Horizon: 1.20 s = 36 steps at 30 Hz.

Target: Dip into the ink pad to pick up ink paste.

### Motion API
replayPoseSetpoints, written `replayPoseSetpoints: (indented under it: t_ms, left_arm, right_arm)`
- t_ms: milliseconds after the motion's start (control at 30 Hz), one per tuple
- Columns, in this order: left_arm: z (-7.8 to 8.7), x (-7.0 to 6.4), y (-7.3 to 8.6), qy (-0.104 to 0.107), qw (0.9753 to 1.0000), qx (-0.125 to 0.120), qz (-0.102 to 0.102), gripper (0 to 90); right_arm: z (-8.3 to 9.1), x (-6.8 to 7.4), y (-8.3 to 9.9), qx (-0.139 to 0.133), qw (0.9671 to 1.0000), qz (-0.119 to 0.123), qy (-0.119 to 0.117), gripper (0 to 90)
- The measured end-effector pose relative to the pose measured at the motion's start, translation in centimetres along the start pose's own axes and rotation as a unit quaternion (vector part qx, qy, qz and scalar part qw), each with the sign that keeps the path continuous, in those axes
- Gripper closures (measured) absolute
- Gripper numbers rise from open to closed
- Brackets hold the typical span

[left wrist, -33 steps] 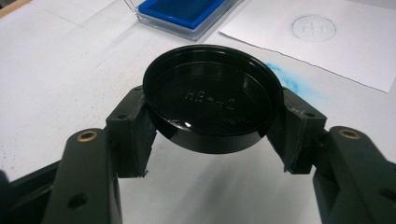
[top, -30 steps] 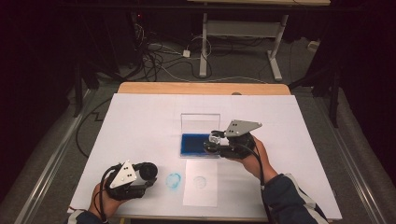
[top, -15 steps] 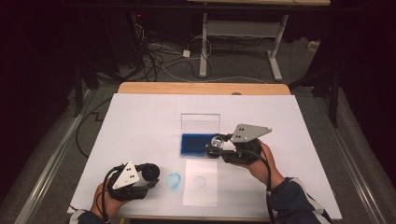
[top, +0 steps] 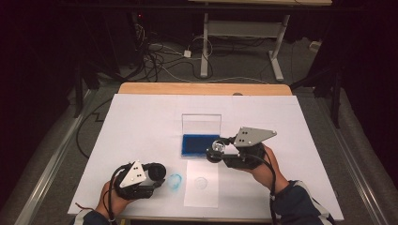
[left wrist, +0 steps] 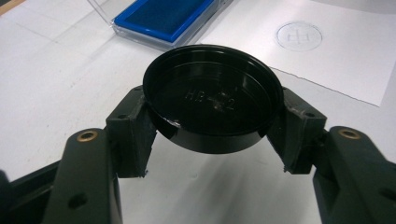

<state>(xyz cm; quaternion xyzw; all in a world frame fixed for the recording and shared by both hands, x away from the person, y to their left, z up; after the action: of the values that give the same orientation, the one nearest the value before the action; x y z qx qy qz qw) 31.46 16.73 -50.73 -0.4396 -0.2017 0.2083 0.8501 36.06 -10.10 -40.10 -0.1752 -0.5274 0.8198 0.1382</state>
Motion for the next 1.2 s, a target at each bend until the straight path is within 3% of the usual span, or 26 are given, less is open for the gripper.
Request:
replayPoseSetpoints:
  t_ms: [267, 700, 1200]
  left_arm:
    - [-0.5, -0.1, -0.4, 0.006, 1.0000, -0.003, -0.002, 36.4]
    - [-1.2, 0.3, -0.5, 0.014, 0.9999, -0.004, 0.005, 36.4]
    - [-3.1, -0.6, -2.4, 0.038, 0.9992, -0.013, -0.010, 36.4]
  right_arm:
    - [-0.3, 0.6, -0.2, 0.000, 0.9999, 0.005, -0.009, 56.8]
    - [-0.6, 0.5, -0.2, -0.002, 0.9999, 0.004, -0.016, 56.8]
    - [0.0, 0.6, -0.6, -0.011, 0.9998, 0.004, -0.015, 56.8]
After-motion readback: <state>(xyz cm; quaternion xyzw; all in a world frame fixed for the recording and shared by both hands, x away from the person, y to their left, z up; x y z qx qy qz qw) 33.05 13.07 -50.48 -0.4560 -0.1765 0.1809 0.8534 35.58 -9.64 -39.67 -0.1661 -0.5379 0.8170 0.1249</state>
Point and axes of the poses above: each handheld gripper's, and its own axes: z roughly backward along the jaws, y roughly out of its underside, x roughly to its left, the point moved 6 cm from there along -z, roughly forward along the jaws, and after that the axes turned 5 degrees about -x, right-handed, at the moved point
